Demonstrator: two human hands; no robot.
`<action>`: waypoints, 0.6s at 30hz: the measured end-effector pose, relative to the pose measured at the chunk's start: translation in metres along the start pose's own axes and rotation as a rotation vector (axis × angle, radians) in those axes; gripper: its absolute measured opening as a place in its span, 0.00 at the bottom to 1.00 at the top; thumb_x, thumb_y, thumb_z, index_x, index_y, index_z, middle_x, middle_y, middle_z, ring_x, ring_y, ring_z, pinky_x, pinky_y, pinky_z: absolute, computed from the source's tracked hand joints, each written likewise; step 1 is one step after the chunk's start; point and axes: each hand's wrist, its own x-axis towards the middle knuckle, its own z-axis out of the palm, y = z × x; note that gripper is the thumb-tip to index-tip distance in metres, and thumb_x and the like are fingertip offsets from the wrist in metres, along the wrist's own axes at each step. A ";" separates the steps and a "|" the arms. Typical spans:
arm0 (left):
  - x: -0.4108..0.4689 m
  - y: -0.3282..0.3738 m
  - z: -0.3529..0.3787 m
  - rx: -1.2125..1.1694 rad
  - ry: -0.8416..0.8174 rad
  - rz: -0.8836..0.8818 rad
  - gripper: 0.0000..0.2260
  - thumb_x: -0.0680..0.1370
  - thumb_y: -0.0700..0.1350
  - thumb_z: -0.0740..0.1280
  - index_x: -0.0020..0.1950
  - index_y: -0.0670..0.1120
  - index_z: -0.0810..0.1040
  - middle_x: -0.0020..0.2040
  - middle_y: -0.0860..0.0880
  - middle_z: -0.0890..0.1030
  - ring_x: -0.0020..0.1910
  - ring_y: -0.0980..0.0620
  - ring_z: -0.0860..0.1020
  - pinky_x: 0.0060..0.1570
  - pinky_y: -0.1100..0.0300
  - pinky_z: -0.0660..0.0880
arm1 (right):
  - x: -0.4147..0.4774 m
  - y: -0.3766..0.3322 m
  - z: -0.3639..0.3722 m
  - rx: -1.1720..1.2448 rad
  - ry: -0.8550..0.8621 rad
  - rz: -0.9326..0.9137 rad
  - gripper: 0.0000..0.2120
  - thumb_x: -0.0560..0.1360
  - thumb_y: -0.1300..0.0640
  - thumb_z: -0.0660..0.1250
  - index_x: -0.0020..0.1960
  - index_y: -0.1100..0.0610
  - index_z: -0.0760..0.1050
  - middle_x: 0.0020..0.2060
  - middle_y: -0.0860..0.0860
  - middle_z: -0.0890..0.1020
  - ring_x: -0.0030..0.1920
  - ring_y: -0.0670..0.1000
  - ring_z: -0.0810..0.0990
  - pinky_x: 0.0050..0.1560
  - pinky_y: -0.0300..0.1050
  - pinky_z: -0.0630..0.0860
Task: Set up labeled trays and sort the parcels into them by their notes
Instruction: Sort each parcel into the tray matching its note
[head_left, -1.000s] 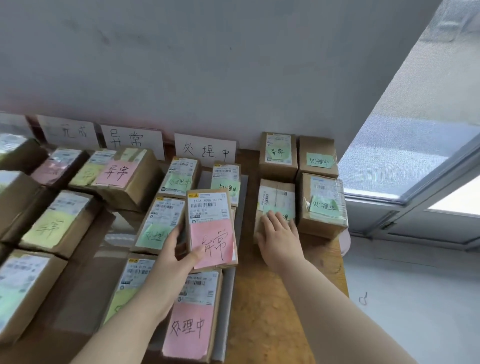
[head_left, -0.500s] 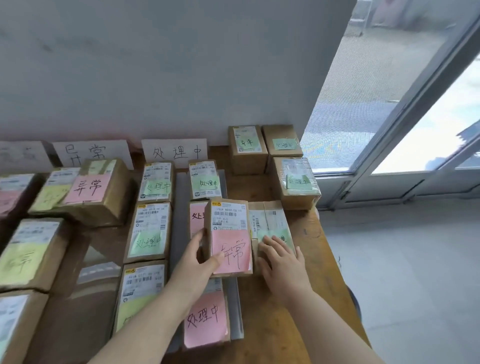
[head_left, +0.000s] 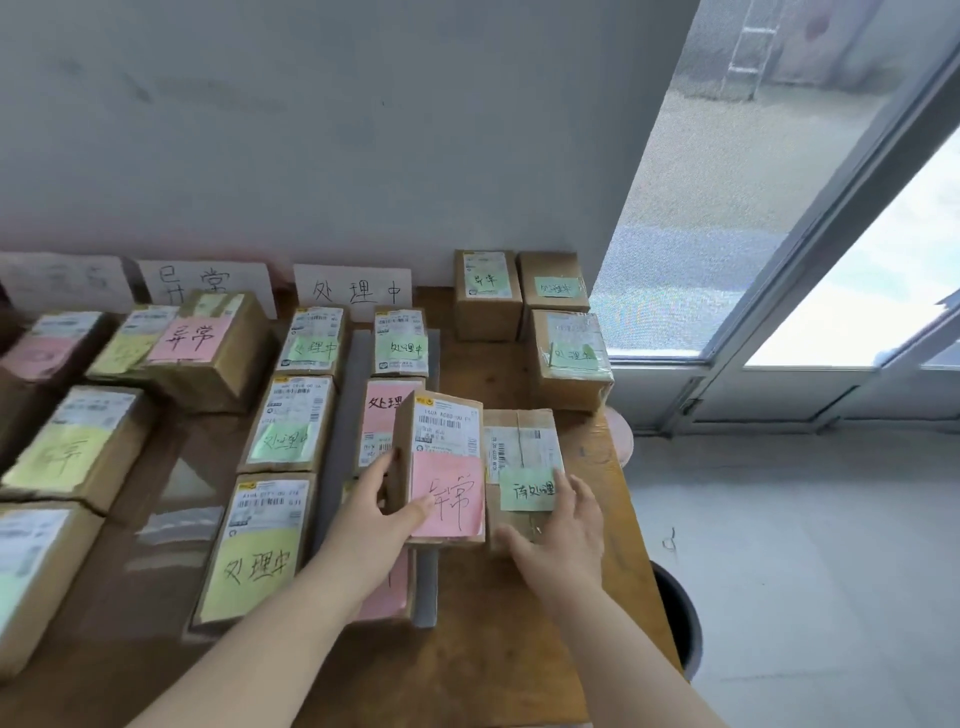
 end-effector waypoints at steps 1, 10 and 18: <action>-0.005 -0.001 0.002 -0.008 0.018 -0.004 0.28 0.78 0.47 0.67 0.74 0.63 0.59 0.66 0.56 0.73 0.61 0.53 0.73 0.57 0.53 0.71 | 0.003 0.001 -0.002 0.103 -0.019 0.099 0.51 0.68 0.41 0.72 0.78 0.50 0.43 0.76 0.50 0.52 0.76 0.53 0.49 0.75 0.53 0.52; -0.033 -0.023 0.029 0.067 0.209 -0.062 0.32 0.76 0.46 0.69 0.75 0.62 0.58 0.70 0.54 0.69 0.68 0.49 0.70 0.62 0.44 0.73 | 0.002 0.030 0.010 0.362 -0.154 0.163 0.61 0.56 0.42 0.80 0.77 0.44 0.44 0.70 0.49 0.69 0.70 0.55 0.67 0.68 0.58 0.68; -0.032 -0.012 0.050 0.189 0.275 -0.024 0.33 0.76 0.48 0.69 0.77 0.56 0.56 0.75 0.51 0.62 0.72 0.49 0.62 0.69 0.49 0.65 | -0.008 0.054 0.001 0.430 -0.173 0.034 0.52 0.57 0.52 0.81 0.73 0.44 0.55 0.62 0.44 0.74 0.65 0.49 0.71 0.62 0.51 0.74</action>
